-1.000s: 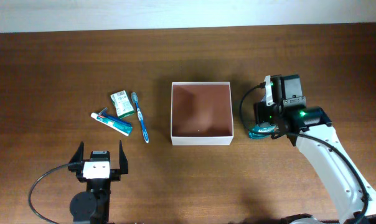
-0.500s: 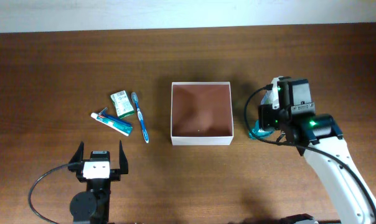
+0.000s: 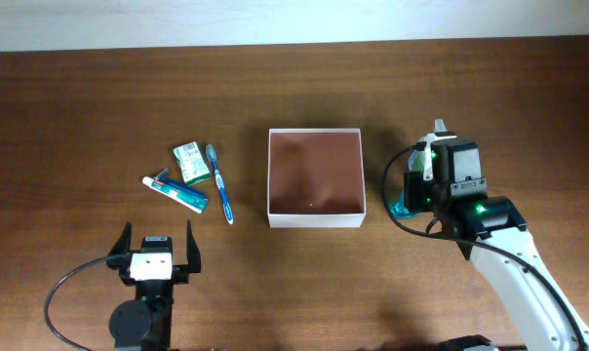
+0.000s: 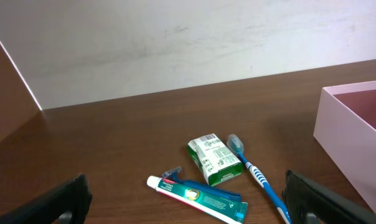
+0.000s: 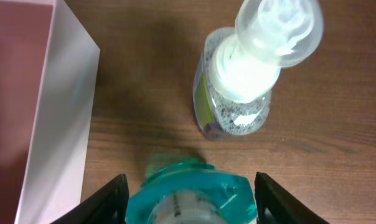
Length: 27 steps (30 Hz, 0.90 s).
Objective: Pack container
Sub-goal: 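Lift the Listerine bottle with the right gripper and place it in the box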
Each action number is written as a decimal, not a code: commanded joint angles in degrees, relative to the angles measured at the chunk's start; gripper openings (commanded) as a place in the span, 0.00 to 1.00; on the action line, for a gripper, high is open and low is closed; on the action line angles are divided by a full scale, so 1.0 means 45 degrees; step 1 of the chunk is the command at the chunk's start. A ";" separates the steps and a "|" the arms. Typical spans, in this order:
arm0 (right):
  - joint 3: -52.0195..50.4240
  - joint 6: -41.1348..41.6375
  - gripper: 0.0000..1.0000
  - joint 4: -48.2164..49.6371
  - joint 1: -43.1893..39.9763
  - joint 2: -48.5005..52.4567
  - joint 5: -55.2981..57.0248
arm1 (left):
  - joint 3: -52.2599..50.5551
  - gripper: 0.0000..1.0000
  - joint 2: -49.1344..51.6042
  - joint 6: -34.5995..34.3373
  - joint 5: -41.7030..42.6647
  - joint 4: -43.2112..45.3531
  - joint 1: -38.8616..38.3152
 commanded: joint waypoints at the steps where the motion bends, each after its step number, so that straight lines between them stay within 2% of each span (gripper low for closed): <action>1: -0.0107 0.0126 0.54 0.0136 0.0092 -0.0306 0.0253 | -0.0092 0.99 -0.0097 0.0160 -0.0092 0.0029 0.0029; 7: -0.0102 0.0107 0.34 0.0223 0.0092 -0.0432 0.0248 | -0.0092 0.99 -0.0097 0.0160 -0.0087 0.0029 0.0029; 10: -0.0102 0.0107 0.18 0.0228 0.0092 -0.0432 0.0248 | -0.0092 0.99 -0.0097 0.0160 -0.0087 0.0029 0.0029; 17: 0.0155 0.0053 0.17 0.0335 0.0097 -0.0656 0.0291 | -0.0092 0.99 -0.0097 0.0160 -0.0087 0.0029 0.0029; 22: 0.1525 0.0063 0.17 -0.1025 0.0185 -0.1758 0.0291 | -0.0092 0.99 -0.0097 0.0160 -0.0087 0.0029 0.0029; 27: 0.3439 0.0520 0.18 -0.2477 0.1209 -0.2419 0.0306 | -0.0092 0.99 -0.0097 0.0160 -0.0087 0.0029 0.0029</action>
